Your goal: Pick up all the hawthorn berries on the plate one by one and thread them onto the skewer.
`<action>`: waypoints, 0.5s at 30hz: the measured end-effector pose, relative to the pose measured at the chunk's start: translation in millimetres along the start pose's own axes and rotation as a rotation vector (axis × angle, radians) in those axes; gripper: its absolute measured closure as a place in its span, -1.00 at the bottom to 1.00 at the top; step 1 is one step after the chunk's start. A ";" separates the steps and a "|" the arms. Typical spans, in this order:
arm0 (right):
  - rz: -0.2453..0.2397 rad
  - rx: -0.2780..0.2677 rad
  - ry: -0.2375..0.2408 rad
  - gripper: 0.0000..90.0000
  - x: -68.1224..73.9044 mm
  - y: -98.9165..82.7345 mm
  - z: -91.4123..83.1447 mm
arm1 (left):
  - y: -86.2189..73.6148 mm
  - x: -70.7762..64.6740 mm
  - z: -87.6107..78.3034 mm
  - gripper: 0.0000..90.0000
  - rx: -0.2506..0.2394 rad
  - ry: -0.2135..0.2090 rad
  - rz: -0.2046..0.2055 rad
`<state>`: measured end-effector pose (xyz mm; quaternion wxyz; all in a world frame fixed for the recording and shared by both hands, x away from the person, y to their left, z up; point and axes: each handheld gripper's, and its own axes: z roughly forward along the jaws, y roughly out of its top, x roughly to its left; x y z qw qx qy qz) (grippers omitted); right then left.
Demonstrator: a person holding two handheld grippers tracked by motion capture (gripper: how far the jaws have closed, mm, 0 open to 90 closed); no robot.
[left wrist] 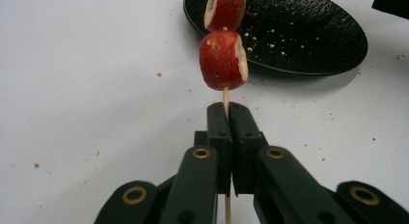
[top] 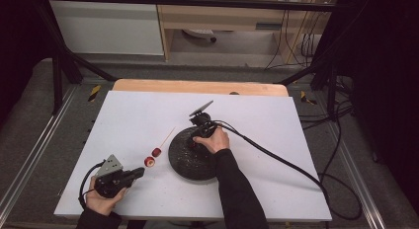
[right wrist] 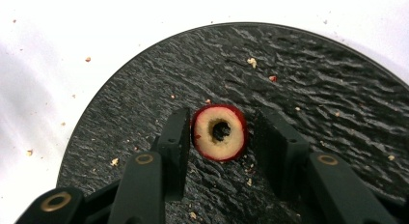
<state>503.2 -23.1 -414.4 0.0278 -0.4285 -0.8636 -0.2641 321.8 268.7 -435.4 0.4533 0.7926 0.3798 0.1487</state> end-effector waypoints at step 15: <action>0.037 0.011 0.011 0.37 -1.9 0.9 1.0 | -0.1 0.0 0.1 0.95 0.000 0.001 0.002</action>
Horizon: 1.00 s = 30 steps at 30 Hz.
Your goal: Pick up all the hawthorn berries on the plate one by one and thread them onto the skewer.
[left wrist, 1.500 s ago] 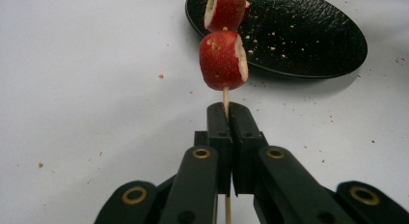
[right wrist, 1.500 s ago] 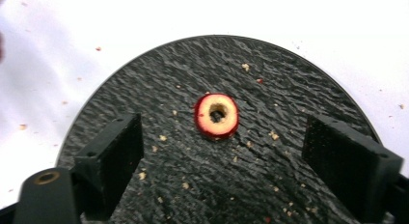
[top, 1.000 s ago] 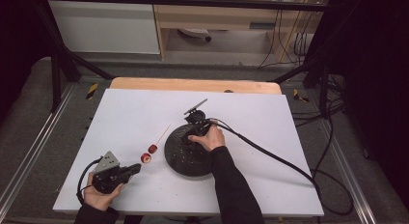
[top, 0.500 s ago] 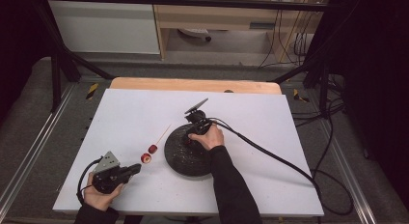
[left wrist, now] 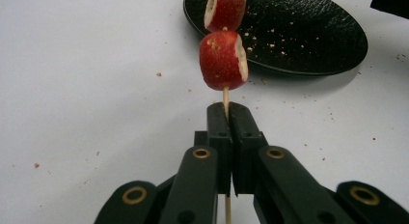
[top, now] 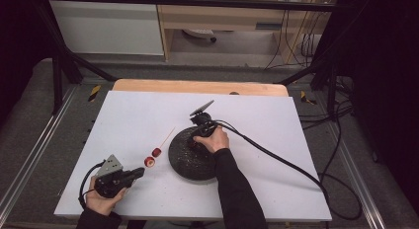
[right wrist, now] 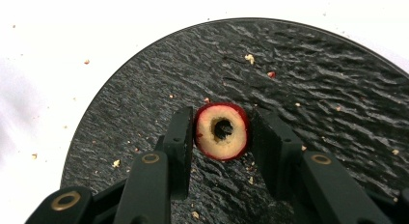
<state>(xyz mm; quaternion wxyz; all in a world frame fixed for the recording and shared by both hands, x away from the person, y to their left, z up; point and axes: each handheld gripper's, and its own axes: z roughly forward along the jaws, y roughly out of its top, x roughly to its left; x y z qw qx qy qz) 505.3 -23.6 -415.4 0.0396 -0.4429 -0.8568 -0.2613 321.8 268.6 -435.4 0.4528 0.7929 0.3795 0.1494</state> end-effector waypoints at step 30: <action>-0.049 -0.147 0.015 0.40 18.3 -16.8 -47.8 | 1.1 -5.3 0.3 0.95 -0.007 -0.001 0.009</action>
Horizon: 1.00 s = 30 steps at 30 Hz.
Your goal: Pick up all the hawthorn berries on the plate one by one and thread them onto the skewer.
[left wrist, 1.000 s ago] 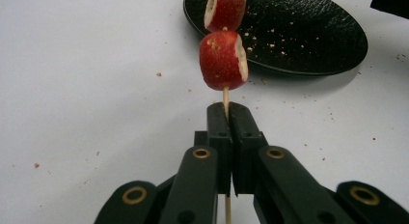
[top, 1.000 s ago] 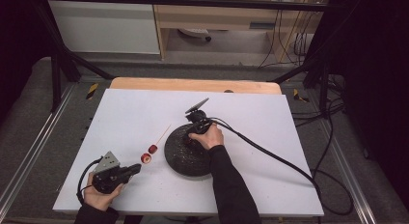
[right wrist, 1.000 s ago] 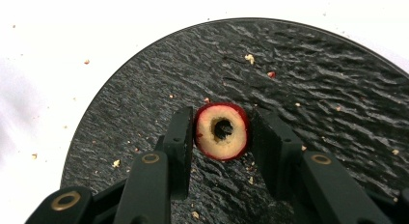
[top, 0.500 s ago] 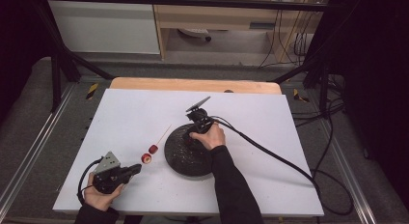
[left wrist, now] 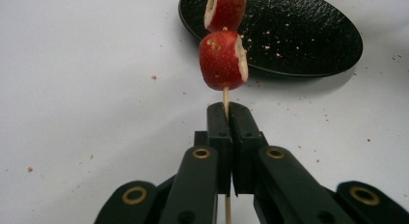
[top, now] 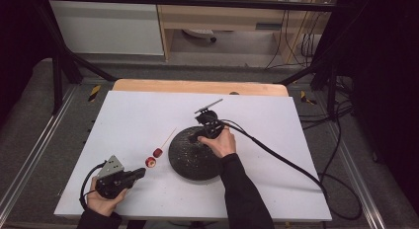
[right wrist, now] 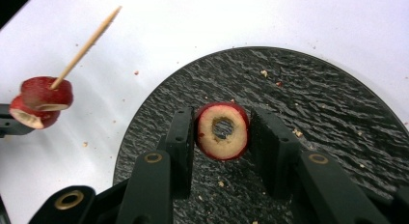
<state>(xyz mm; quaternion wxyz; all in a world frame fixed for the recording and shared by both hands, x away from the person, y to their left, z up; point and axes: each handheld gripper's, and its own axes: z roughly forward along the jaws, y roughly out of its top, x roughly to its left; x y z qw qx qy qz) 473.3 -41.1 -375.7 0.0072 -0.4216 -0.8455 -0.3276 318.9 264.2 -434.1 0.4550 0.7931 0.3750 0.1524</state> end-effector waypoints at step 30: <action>0.144 -0.433 0.140 0.40 -3.0 -73.8 -22.5 | 3.7 -13.4 5.9 0.95 -0.003 -0.008 0.018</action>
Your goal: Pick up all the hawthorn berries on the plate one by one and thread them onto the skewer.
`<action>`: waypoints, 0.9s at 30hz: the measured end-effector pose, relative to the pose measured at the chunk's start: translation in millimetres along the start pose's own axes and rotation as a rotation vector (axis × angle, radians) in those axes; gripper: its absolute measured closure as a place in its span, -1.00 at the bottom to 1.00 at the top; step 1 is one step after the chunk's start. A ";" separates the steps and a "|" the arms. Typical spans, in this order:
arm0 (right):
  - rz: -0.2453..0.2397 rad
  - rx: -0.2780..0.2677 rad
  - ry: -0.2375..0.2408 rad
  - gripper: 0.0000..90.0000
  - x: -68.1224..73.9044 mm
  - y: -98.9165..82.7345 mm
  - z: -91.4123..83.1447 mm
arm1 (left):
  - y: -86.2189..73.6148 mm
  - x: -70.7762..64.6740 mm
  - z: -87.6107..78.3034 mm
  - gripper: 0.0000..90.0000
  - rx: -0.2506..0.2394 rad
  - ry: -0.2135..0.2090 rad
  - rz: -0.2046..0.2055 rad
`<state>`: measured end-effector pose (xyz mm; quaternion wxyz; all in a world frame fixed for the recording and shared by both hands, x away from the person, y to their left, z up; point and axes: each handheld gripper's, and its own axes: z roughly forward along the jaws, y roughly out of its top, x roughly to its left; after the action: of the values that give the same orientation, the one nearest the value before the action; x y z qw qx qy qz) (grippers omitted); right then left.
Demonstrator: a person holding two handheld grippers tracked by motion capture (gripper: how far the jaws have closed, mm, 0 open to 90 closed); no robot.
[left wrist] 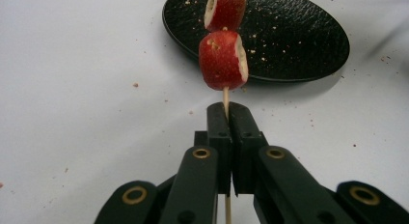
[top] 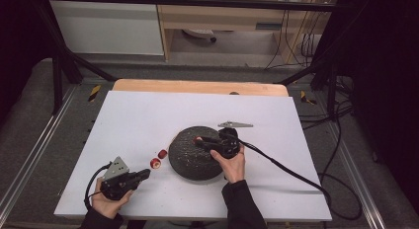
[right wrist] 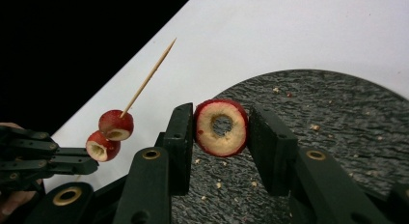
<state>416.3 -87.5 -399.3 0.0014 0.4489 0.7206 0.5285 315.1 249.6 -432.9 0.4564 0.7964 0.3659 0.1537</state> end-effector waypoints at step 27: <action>0.121 -0.359 0.058 0.40 -3.4 -22.0 -10.5 | 7.0 -16.3 9.7 0.95 -0.011 0.010 -0.011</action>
<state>399.1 -98.6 -413.1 0.0287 0.4685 0.5861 0.6605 312.6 229.7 -430.8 0.4597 0.7912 0.3716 0.1571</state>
